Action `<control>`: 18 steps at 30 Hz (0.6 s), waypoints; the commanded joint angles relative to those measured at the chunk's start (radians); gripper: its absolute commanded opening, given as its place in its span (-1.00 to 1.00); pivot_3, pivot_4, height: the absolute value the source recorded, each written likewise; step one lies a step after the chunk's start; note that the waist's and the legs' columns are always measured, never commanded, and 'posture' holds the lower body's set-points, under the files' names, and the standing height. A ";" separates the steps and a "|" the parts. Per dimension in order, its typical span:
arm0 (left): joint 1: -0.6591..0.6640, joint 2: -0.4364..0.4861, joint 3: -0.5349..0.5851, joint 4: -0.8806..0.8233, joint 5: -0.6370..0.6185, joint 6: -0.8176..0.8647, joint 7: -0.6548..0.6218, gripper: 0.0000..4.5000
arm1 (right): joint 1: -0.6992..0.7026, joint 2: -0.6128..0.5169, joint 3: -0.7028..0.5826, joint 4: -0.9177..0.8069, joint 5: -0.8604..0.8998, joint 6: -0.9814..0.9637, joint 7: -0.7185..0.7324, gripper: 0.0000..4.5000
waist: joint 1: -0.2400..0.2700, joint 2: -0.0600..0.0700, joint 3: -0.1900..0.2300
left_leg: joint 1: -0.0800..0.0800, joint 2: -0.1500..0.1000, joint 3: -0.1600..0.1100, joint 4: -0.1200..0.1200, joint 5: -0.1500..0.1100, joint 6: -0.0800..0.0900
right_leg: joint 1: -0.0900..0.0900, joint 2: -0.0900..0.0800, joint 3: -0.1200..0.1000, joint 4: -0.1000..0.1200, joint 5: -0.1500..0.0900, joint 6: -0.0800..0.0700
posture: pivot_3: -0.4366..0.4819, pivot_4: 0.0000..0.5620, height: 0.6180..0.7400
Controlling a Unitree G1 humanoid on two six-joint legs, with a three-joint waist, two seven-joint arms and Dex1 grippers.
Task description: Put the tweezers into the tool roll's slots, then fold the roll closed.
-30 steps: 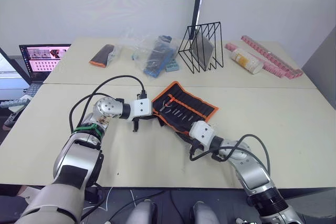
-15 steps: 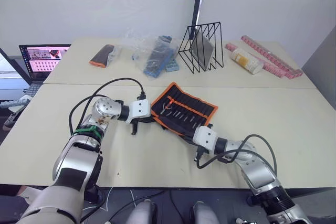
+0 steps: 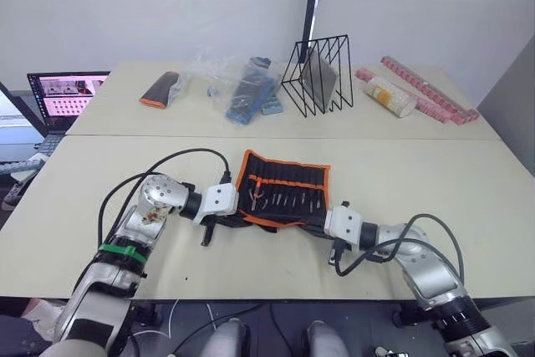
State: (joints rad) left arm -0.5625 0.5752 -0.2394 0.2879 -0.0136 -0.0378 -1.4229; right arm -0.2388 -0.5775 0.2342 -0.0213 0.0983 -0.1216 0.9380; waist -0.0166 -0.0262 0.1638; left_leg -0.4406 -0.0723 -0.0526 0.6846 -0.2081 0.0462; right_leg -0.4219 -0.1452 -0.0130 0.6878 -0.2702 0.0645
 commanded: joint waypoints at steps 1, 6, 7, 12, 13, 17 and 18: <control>0.097 0.045 -0.037 -0.142 -0.028 0.131 -0.023 -1.00 | 0.021 -0.044 -0.044 -0.064 0.071 0.055 0.053 -0.98 | 0.000 0.000 0.000 | 0.000 0.000 0.000 0.000 0.000 0.000 | 0.000 0.000 0.000 0.000 0.000 0.000 | -0.05 -0.47 0.13; 0.105 0.041 -0.021 -0.164 -0.039 0.186 0.043 -1.00 | 0.016 -0.078 -0.059 -0.105 0.158 0.183 0.108 -0.98 | 0.008 0.000 0.000 | 0.001 0.000 0.000 0.000 0.000 0.000 | 0.001 0.000 0.000 -0.001 0.000 0.000 | -0.05 -0.47 0.13; 0.090 0.036 -0.013 -0.147 -0.041 0.186 0.060 -1.00 | 0.007 -0.082 -0.059 -0.110 0.173 0.212 0.116 -0.98 | 0.008 0.000 0.000 | 0.001 0.000 0.000 0.001 0.000 0.000 | 0.001 0.000 0.000 -0.001 0.000 0.000 | -0.05 -0.47 0.13; 0.022 0.025 0.008 -0.079 -0.050 0.193 0.113 -1.00 | -0.040 -0.073 -0.064 -0.105 0.219 0.334 0.122 -0.98 | 0.012 0.000 0.000 | 0.001 0.000 0.000 0.002 0.000 0.000 | 0.001 0.000 0.000 -0.001 0.000 0.000 | -0.05 -0.47 0.13; 0.010 0.026 0.008 -0.064 -0.048 0.192 0.123 -1.00 | -0.052 -0.066 -0.064 -0.097 0.228 0.356 0.121 -0.98 | 0.012 0.000 0.000 | 0.001 0.000 0.000 0.002 0.000 0.000 | 0.002 0.000 0.000 -0.001 0.000 0.000 | -0.05 -0.47 0.13; -0.035 0.033 -0.008 0.013 -0.011 0.149 0.166 -1.00 | -0.103 -0.039 -0.064 -0.053 0.243 0.421 0.111 -0.98 | 0.012 0.000 0.000 | 0.001 0.000 0.000 0.002 0.000 0.000 | 0.001 0.000 0.000 0.000 0.000 0.000 | -0.05 -0.47 0.13; -0.046 0.034 -0.013 0.036 0.000 0.137 0.177 -1.00 | -0.117 -0.029 -0.065 -0.038 0.246 0.439 0.105 -0.98 | 0.012 0.000 0.000 | 0.000 0.000 0.000 0.002 0.000 0.000 | 0.001 0.000 0.000 0.000 0.000 0.000 | -0.05 -0.47 0.13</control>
State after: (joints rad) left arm -0.5907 0.5894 -0.2603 0.2838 -0.0511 0.1140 -1.2822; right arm -0.3414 -0.6043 0.2075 -0.0730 0.3280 0.2888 1.0564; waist -0.0042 -0.0260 0.1637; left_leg -0.4402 -0.0726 -0.0526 0.6865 -0.2079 0.0459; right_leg -0.4207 -0.1459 -0.0132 0.6876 -0.2700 0.0642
